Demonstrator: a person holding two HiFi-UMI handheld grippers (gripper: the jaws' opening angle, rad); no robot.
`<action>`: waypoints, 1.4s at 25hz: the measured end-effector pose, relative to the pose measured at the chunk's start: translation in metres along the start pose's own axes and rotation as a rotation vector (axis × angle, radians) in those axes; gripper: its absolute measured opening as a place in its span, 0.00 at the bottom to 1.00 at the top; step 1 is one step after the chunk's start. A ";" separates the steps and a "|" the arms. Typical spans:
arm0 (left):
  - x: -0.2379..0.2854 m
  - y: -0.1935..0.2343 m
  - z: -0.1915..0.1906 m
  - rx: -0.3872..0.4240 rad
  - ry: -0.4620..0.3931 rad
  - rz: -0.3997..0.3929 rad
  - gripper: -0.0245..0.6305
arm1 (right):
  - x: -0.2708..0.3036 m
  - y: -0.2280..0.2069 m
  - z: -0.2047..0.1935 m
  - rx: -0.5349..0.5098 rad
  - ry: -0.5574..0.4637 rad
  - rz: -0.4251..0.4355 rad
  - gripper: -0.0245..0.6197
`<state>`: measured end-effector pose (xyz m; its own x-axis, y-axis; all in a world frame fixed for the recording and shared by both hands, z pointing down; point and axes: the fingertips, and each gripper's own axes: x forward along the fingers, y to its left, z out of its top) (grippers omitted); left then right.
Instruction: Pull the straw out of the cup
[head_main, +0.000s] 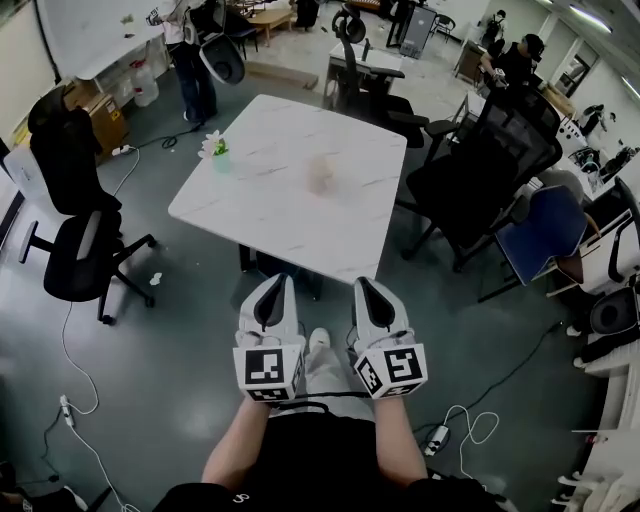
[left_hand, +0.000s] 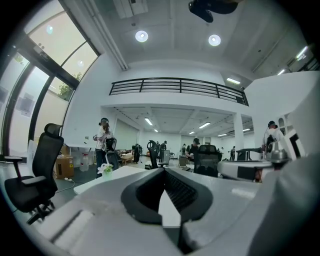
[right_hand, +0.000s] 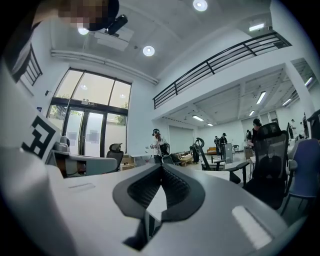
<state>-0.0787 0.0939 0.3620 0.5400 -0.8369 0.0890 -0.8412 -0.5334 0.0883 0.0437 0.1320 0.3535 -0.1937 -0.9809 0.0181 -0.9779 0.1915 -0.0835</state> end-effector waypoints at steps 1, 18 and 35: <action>0.014 0.000 -0.002 -0.004 0.011 0.006 0.04 | 0.010 -0.011 -0.002 0.009 0.012 0.001 0.03; 0.184 0.005 0.005 0.052 0.111 0.117 0.04 | 0.155 -0.130 0.001 0.118 0.038 0.116 0.03; 0.226 0.023 -0.020 -0.020 0.147 0.139 0.04 | 0.192 -0.136 -0.024 0.024 0.130 0.154 0.06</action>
<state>0.0251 -0.1050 0.4037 0.4181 -0.8747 0.2451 -0.9080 -0.4104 0.0842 0.1373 -0.0816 0.3919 -0.3512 -0.9270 0.1314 -0.9340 0.3370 -0.1191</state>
